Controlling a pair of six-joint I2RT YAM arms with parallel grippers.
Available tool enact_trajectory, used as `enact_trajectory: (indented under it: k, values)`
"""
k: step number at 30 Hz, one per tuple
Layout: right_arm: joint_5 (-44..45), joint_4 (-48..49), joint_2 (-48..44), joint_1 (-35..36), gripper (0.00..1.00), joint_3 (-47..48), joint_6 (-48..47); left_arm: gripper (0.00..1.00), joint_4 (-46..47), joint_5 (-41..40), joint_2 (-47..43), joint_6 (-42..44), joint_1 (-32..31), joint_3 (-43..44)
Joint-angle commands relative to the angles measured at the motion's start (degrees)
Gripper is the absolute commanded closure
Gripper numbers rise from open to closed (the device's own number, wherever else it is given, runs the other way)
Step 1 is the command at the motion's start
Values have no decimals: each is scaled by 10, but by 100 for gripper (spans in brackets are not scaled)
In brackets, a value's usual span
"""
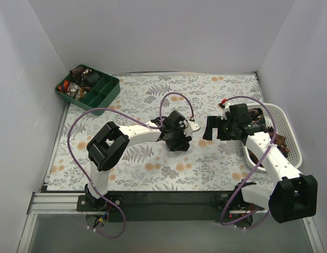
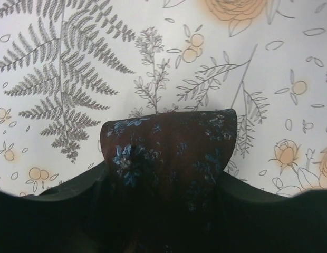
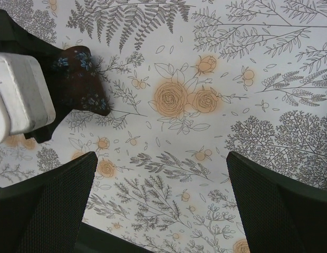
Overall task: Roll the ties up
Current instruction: Roll the tie
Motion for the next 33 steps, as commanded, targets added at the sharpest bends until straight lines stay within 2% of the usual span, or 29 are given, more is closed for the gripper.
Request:
enact_trajectory:
  k: [1, 2, 3, 8, 11, 14, 15, 17, 18, 22, 27, 28, 29, 31, 32, 33]
  values:
    - [-22, 7, -15, -2, 2, 0, -6, 50, -5, 52, -37, 47, -3, -16]
    - [-31, 7, -15, -2, 2, 1, -8, 42, -2, 53, -44, 45, -4, -20]
    - [-36, 8, -14, -2, 2, 2, -11, 28, 1, 54, -64, 42, -4, -23]
    - [-74, 17, 2, -2, 3, 6, -13, 4, 9, 20, -127, -24, -3, -26]
    - [-107, 35, 14, -2, 4, 7, -3, 2, 10, -6, -171, -66, -1, -30]
    - [-142, 57, 29, -2, 7, 9, 11, 2, 12, -45, -222, -158, 4, -48]
    - [-151, 62, 32, -2, 7, 9, 13, 3, 11, -55, -237, -221, 8, -56]
    - [-167, 76, 47, -1, 10, 9, 16, 3, 9, -74, -275, -284, 18, -90]
    - [-170, 79, 51, -1, 11, 8, 16, 3, 10, -78, -286, -351, 23, -102]
    - [-189, 89, 81, 2, 18, -5, 8, 8, 38, -77, -325, -422, 39, -173]
    - [-214, 123, 94, 7, 30, -46, 19, 10, 45, -53, -289, -389, 62, -167]
    - [-217, 138, 95, 8, 33, -59, 22, 10, 59, -20, -282, -369, 64, -160]
    - [-218, 145, 98, 8, 37, -64, 28, 10, 60, -9, -272, -312, 65, -153]
    - [-226, 172, 105, 9, 46, -85, 35, 4, 60, 28, -249, -262, 65, -136]
    - [-232, 181, 109, 12, 48, -91, 46, 3, 62, 38, -245, -206, 65, -133]
    - [-236, 193, 112, 14, 51, -99, 50, 3, 61, 42, -240, -185, 64, -132]
